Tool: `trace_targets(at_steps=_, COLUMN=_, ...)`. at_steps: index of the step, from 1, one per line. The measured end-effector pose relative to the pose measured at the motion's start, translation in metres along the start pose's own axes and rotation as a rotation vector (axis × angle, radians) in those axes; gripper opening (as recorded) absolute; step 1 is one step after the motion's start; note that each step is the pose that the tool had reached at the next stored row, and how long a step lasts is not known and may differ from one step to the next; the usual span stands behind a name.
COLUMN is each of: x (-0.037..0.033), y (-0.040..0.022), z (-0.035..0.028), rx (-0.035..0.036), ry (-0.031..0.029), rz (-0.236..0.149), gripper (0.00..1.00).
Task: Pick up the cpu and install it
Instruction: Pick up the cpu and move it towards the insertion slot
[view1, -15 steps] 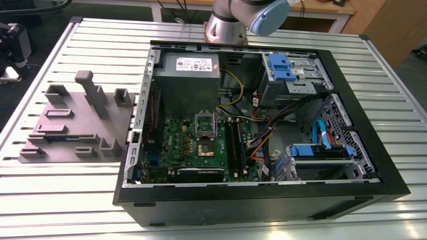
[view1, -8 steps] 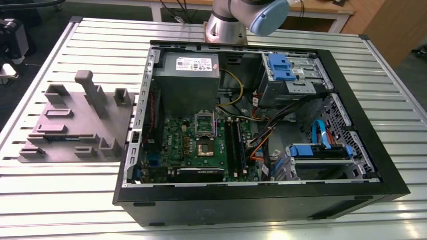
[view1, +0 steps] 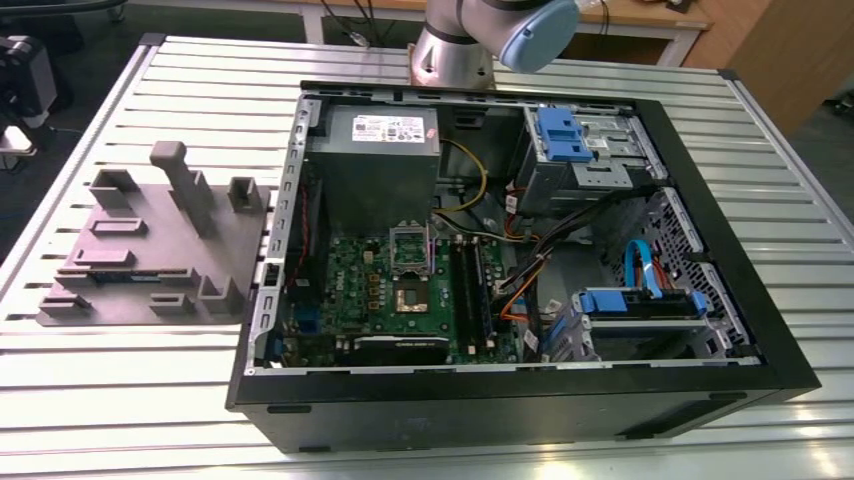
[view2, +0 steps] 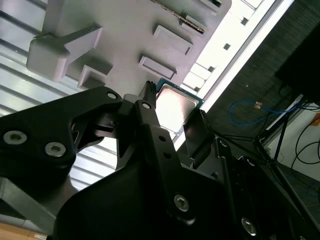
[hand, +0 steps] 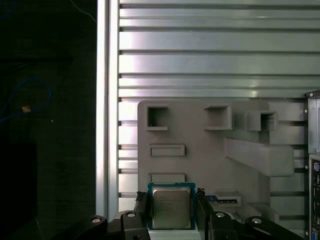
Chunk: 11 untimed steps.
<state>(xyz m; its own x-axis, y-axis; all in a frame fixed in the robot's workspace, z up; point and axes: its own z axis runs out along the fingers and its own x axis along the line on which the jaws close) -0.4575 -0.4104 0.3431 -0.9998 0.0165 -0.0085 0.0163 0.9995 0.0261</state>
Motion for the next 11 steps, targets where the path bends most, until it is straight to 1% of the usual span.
trace_targets(at_steps=11, x=0.0000, y=0.0001, z=-0.0027, rx=0.0000, ry=0.0000, rz=0.000, gripper=0.47)
